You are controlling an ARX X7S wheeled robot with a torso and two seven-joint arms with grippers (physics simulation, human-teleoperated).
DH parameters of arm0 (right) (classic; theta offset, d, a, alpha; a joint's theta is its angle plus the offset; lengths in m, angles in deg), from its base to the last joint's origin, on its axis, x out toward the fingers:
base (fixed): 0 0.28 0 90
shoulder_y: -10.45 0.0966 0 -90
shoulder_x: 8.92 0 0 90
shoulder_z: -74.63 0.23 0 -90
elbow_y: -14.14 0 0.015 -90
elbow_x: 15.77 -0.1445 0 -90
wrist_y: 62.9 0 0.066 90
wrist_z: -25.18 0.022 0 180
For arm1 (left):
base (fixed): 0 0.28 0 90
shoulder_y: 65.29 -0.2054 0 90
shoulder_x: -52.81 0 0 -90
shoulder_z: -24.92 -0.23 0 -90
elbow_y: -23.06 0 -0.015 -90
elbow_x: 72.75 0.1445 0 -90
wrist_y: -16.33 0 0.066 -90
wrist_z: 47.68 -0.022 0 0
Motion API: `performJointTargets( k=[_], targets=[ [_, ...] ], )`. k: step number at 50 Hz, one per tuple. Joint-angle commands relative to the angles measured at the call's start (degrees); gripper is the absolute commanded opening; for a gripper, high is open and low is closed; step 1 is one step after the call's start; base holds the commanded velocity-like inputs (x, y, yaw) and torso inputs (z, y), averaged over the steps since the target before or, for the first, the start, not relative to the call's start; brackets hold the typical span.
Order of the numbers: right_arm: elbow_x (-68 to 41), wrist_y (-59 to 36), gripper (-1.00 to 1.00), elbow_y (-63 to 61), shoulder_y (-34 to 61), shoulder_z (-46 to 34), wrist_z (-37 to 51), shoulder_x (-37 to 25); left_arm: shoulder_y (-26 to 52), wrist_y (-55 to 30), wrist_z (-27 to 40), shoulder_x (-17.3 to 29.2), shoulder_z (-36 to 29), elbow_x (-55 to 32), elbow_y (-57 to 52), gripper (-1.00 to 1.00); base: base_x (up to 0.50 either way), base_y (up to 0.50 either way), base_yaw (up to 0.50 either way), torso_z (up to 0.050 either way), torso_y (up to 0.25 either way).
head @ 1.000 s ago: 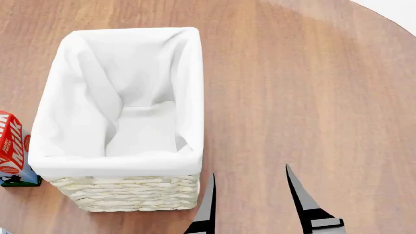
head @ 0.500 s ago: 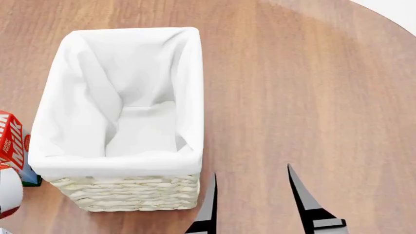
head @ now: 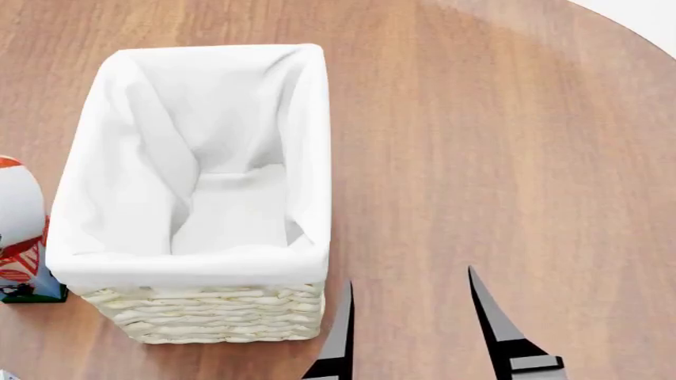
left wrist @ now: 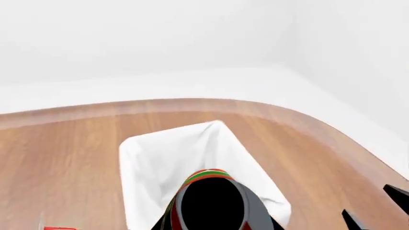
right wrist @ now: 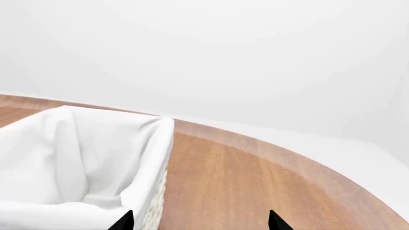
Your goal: Pick up the tomato sauce, and put it in the basket.
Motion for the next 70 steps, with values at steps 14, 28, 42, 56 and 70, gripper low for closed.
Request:
performJointTargets(
  k=[14,28,42,56,70],
  targets=[
    [-0.3,0.4,1.0,0.4,0.2,-0.3,0.1,-0.2,30.6,-3.4,6.7,-10.3,-21.6,0.2,14.6,-1.0,0.0,0.0,0.0,0.0,0.0],
    [-0.5,0.5,1.0,0.6,0.4,-0.5,0.2,-0.2,39.6,-6.0,6.6,-17.0,-27.4,3.8,24.3,-1.0,0.0,0.0,0.0,0.0,0.0],
    [-1.0,1.5,1.0,0.9,0.2,-0.2,0.2,-0.4,46.5,-8.2,5.2,-22.4,-31.7,8.5,33.6,-1.0,0.0,0.0,0.0,0.0,0.0],
    [-1.2,1.3,1.0,0.7,0.4,-0.5,0.3,-0.4,57.2,-11.9,-0.1,-31.8,-39.1,18.4,51.6,-1.0,0.0,0.0,0.0,0.0,0.0],
    [-1.6,1.4,1.0,0.3,0.6,-0.5,0.4,-0.5,60.6,-11.2,-8.1,-38.5,-45.4,29.2,65.8,-1.0,0.0,0.0,0.0,0.0,0.001]
  ],
)
